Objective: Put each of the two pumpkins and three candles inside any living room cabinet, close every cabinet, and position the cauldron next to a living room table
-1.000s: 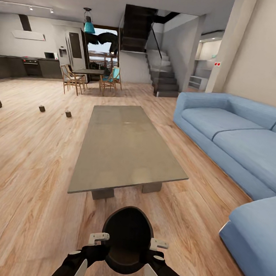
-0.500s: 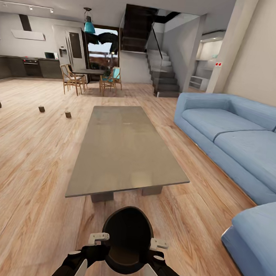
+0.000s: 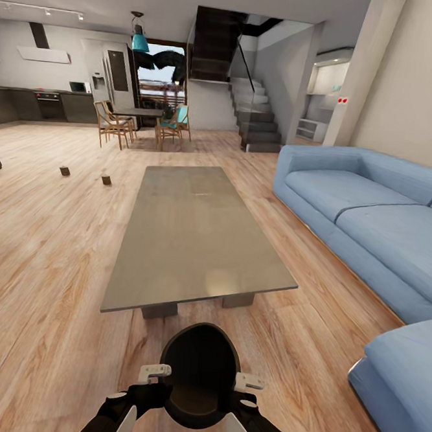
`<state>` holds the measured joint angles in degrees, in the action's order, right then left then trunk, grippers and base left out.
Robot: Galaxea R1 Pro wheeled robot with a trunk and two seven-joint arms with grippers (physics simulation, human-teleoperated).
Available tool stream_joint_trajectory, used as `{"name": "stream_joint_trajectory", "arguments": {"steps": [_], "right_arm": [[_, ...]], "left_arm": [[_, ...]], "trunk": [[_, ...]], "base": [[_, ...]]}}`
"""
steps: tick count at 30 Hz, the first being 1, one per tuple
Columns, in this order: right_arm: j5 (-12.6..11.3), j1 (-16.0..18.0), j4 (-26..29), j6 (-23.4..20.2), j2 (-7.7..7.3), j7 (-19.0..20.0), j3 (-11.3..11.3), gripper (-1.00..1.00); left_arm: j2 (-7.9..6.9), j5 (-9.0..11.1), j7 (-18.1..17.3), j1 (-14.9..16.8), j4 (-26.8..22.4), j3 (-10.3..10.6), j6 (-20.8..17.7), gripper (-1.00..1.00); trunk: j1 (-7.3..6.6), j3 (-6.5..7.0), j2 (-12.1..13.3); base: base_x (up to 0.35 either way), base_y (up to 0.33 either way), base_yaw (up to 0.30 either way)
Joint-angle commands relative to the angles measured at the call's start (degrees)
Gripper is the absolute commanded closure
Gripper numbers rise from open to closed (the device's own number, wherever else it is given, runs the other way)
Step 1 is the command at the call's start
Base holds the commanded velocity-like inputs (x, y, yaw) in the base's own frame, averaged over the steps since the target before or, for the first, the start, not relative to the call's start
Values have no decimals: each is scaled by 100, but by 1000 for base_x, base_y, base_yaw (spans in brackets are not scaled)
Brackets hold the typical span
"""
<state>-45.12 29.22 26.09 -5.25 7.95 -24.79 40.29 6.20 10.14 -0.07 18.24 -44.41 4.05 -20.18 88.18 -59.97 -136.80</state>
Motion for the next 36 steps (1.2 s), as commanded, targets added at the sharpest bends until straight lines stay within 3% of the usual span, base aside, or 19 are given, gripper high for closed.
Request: {"name": "stream_joint_trajectory", "arguments": {"steps": [1, 8, 31, 36], "right_arm": [[-120, 4, 10, -25, 22, -46, 199, 100], [-120, 4, 10, -26, 22, -43, 199, 100], [-120, 4, 10, -22, 22, -43, 199, 100], [-120, 4, 10, -22, 22, -43, 199, 100]], "left_arm": [[4, 146, -10, 4, -10, 69, -30, 100], [4, 146, -10, 4, -10, 68, -30, 100], [3, 137, -10, 4, -15, 69, -30, 100], [0, 137, -10, 4, -15, 69, -30, 100]], "trunk": [[-2, -4, -3], [-2, -4, -3], [-2, -4, -3], [108, -94, -203]], "base": [[0, 0, 98], [57, 0, 134], [27, 0, 3], [0, 0, 0]]}}
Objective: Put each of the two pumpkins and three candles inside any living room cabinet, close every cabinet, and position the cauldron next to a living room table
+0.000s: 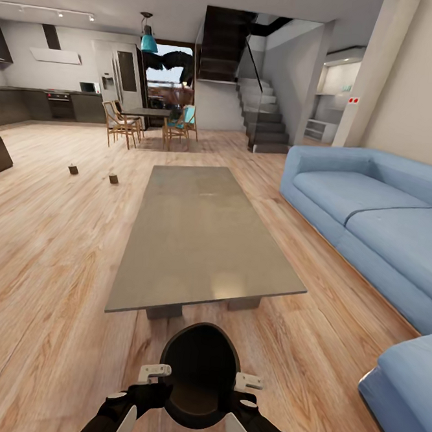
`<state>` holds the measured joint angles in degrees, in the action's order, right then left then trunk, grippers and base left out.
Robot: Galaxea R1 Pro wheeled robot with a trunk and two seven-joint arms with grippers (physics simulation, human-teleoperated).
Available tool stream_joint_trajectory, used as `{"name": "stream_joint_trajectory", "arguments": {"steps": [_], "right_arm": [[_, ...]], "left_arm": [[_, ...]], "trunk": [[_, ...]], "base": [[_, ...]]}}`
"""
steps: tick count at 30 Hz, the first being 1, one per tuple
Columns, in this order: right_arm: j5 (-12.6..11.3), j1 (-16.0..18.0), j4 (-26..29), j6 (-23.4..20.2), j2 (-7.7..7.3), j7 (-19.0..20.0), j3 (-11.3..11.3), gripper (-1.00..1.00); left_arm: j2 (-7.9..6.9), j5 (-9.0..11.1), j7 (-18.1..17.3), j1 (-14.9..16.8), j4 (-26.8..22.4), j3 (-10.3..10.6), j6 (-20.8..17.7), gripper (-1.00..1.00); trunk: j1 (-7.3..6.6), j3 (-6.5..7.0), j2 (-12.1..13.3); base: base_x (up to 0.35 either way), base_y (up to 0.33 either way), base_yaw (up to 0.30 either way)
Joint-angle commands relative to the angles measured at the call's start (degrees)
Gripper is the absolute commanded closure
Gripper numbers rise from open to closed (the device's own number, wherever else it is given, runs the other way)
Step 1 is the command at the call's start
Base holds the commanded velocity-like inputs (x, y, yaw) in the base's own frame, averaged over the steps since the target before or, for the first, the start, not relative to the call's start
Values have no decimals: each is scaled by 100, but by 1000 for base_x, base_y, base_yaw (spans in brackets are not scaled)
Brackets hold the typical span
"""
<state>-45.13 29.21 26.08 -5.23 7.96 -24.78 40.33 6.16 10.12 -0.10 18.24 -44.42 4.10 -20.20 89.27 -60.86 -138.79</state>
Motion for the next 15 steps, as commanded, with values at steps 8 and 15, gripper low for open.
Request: {"name": "stream_joint_trajectory", "arguments": {"steps": [8, 15], "right_arm": [[-119, 6, 11, -26, 22, -45, 195, 100], [-119, 6, 11, -26, 22, -45, 195, 100]], "left_arm": [[7, 141, -8, 5, -14, 64, -28, 100], [6, 140, -8, 5, -14, 64, -28, 100]], "trunk": [[174, -148, -325], [251, -290, -451]], "base": [[0, 0, 0], [0, 0, 0]]}}
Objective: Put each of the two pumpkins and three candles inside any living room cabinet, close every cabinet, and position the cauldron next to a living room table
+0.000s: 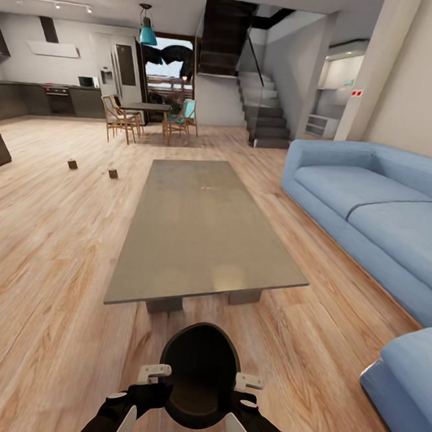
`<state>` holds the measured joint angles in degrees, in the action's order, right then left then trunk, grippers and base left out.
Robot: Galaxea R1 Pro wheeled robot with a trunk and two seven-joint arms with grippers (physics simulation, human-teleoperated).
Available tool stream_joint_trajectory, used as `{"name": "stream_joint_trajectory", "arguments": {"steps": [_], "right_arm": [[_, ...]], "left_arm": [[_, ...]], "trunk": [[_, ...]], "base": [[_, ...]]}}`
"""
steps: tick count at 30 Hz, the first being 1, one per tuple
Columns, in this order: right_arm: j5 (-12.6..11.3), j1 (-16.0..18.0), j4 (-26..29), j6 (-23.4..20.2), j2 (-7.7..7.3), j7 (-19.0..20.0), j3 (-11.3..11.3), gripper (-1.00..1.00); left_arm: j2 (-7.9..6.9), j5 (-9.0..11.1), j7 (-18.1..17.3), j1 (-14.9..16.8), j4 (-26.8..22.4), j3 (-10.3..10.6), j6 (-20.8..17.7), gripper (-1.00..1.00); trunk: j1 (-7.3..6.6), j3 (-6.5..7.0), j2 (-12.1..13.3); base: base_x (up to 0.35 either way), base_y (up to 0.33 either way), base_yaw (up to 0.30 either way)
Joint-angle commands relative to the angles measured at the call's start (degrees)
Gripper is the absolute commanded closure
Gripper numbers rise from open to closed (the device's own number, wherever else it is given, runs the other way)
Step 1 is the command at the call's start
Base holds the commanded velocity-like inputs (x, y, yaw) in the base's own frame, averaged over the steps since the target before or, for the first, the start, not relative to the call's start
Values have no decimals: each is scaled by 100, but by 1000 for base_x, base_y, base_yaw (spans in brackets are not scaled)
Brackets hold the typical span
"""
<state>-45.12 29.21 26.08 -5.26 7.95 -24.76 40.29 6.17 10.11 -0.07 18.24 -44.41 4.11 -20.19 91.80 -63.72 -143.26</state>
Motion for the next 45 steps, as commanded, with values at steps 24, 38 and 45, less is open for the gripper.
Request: {"name": "stream_joint_trajectory", "arguments": {"steps": [24, 38, 45], "right_arm": [[-120, 6, 11, -26, 22, -47, 198, 100], [-120, 6, 11, -28, 22, -47, 198, 100], [-120, 6, 11, -28, 22, -47, 198, 100]], "left_arm": [[-2, 149, -10, 4, -41, 64, -37, 100], [-2, 149, -10, 4, -41, 55, -37, 100], [-2, 149, -10, 4, -42, 55, -37, 100]], "trunk": [[3, -49, -6], [3, -49, -6], [3, -49, -6]], "base": [[37, 0, 0], [63, 0, 0], [0, 0, 0]]}}
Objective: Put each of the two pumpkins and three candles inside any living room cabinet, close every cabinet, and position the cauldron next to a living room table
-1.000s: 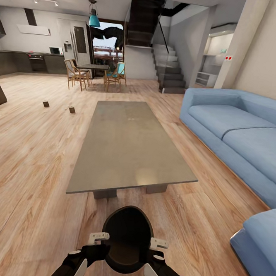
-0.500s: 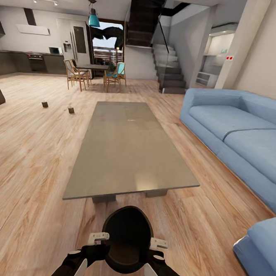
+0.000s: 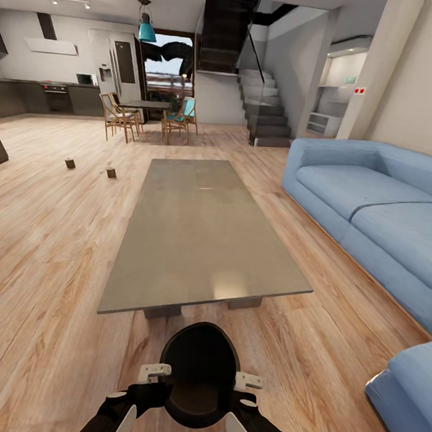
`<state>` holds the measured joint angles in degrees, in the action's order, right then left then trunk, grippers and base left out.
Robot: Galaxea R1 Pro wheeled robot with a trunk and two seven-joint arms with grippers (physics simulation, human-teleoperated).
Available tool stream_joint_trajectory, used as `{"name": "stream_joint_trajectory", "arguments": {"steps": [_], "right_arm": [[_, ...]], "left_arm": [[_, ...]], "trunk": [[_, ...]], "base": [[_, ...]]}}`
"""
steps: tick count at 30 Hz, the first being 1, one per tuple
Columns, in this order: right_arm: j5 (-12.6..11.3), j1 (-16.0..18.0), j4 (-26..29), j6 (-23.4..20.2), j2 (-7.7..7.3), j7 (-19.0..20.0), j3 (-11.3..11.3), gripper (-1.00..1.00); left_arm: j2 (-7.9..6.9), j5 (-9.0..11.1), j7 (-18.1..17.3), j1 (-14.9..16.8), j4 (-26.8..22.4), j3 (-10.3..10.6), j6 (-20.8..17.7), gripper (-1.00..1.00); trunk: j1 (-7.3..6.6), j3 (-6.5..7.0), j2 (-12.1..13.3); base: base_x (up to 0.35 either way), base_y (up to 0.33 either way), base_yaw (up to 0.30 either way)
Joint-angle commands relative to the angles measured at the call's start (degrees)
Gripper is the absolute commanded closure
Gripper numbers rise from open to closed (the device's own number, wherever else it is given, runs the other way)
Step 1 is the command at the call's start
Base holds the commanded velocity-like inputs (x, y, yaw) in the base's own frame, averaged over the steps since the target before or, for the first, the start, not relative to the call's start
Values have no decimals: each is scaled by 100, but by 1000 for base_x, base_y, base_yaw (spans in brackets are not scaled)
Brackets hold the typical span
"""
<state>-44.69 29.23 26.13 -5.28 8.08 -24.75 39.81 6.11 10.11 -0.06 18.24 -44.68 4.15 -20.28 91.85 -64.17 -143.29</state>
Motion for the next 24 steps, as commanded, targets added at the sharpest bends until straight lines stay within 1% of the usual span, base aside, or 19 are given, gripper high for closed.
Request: {"name": "stream_joint_trajectory", "arguments": {"steps": [1, 2, 8, 14, 20, 24], "right_arm": [[-163, 4, 6, -24, 9, -47, 247, 100], [-163, 4, 6, -23, 9, -47, 247, 100], [-163, 4, 6, -24, 9, -47, 247, 100], [-163, 4, 6, -24, 9, -47, 247, 100], [-163, 4, 6, -22, 9, -47, 247, 100], [-163, 4, 6, -22, 9, -47, 247, 100]], "left_arm": [[5, 149, -12, 4, -15, 51, -29, 100], [5, 149, -12, 4, -15, 51, -29, 100], [5, 149, -12, 4, -17, 51, -29, 100], [5, 149, -12, 4, -16, 51, -29, 100], [5, 149, -12, 4, -19, 51, -29, 100], [5, 149, -12, 4, -18, 51, -29, 100]], "trunk": [[-2, -4, -3], [-2, -4, -3], [14, -137, -11], [14, -137, -11], [29, -270, -19], [29, -270, -19]], "base": [[0, 0, 0], [0, 0, 0], [0, 0, 0], [0, 0, 0], [0, 0, 0], [0, 0, 0]]}}
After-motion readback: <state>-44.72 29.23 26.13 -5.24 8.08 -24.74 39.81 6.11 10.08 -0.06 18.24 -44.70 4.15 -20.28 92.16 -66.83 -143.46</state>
